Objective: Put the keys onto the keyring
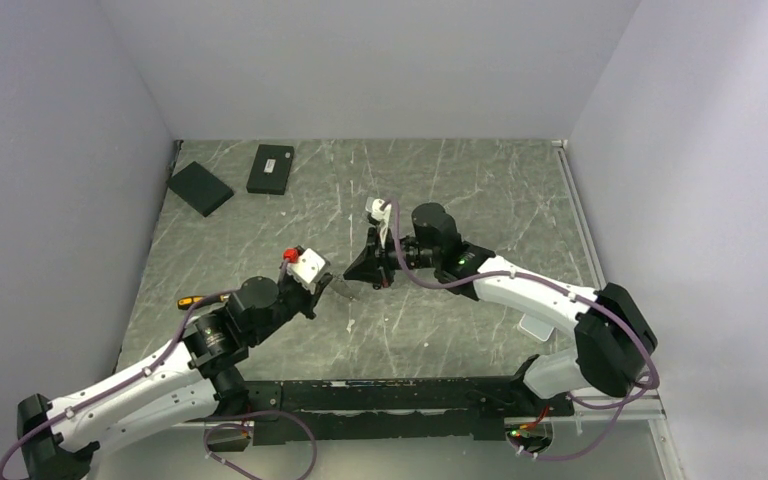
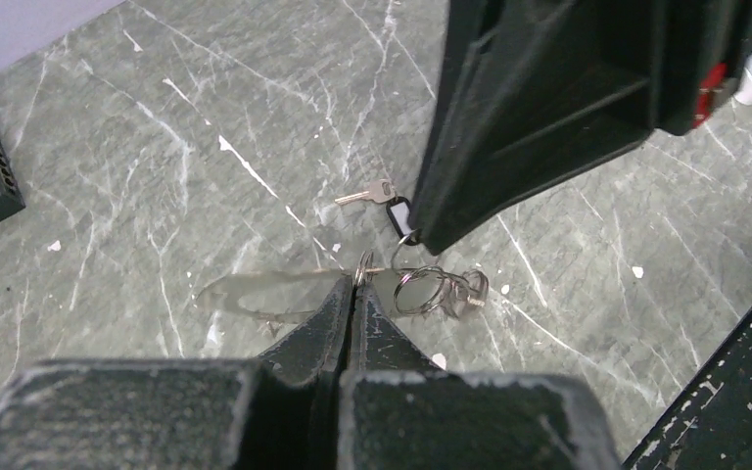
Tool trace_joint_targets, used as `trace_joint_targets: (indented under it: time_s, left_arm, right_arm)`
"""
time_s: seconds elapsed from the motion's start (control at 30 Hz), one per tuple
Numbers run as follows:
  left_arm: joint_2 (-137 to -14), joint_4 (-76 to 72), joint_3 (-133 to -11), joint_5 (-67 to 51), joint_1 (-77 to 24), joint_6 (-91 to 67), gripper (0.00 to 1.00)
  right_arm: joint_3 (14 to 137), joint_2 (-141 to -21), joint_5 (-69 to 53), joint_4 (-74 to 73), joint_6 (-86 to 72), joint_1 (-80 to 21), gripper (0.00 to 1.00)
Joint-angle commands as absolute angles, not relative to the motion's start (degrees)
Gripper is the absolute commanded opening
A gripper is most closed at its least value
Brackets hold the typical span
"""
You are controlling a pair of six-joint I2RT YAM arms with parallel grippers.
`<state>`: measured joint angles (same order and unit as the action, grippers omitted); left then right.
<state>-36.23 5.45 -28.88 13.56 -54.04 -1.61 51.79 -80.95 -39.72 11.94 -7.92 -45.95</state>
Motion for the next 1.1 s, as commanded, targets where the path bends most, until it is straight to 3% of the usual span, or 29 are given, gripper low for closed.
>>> trace_joint_targets:
  time_s: [0.0, 0.33, 0.37, 0.47, 0.6, 0.77, 0.93, 1.07]
  left_arm:
    - [-33.30, 5.35, -30.38, 19.90, -53.31, -3.13, 0.00]
    - [-30.17, 5.84, -29.71, 15.11, -52.87, -2.45, 0.00]
    - [-29.82, 4.01, -28.79, 13.64, -52.89, -1.28, 0.00]
    - [-28.53, -1.43, -26.06, 13.04, -52.82, 4.26, 0.00]
    - [-28.62, -3.45, -24.77, 9.40, -52.80, 13.70, 0.00]
    - [-30.96, -0.79, -26.99, 3.84, -52.76, 20.24, 0.00]
    - [-32.01, 4.27, -30.22, -0.77, -52.81, 24.43, 0.00]
    - [-33.49, 7.66, -33.16, -3.47, -52.76, 25.59, 0.00]
  right_arm:
    - [49.64, -77.51, -40.61, 11.28, -4.09, -46.16, 0.00]
    - [51.54, -78.73, -48.89, 10.93, -3.37, -46.89, 0.00]
    - [51.73, -78.48, -50.05, 10.90, -3.34, -47.27, 0.03]
    - [52.87, -78.14, -53.94, 9.61, -3.01, -48.34, 0.30]
    - [53.21, -78.04, -54.76, 7.79, -2.31, -48.77, 0.45]
    - [51.59, -74.53, -48.10, 8.05, -1.51, -48.56, 0.46]
    - [48.50, -69.06, -32.08, 10.85, -0.82, -48.43, 0.43]
    - [46.63, -67.62, -31.07, 14.26, -0.53, -48.50, 0.38]
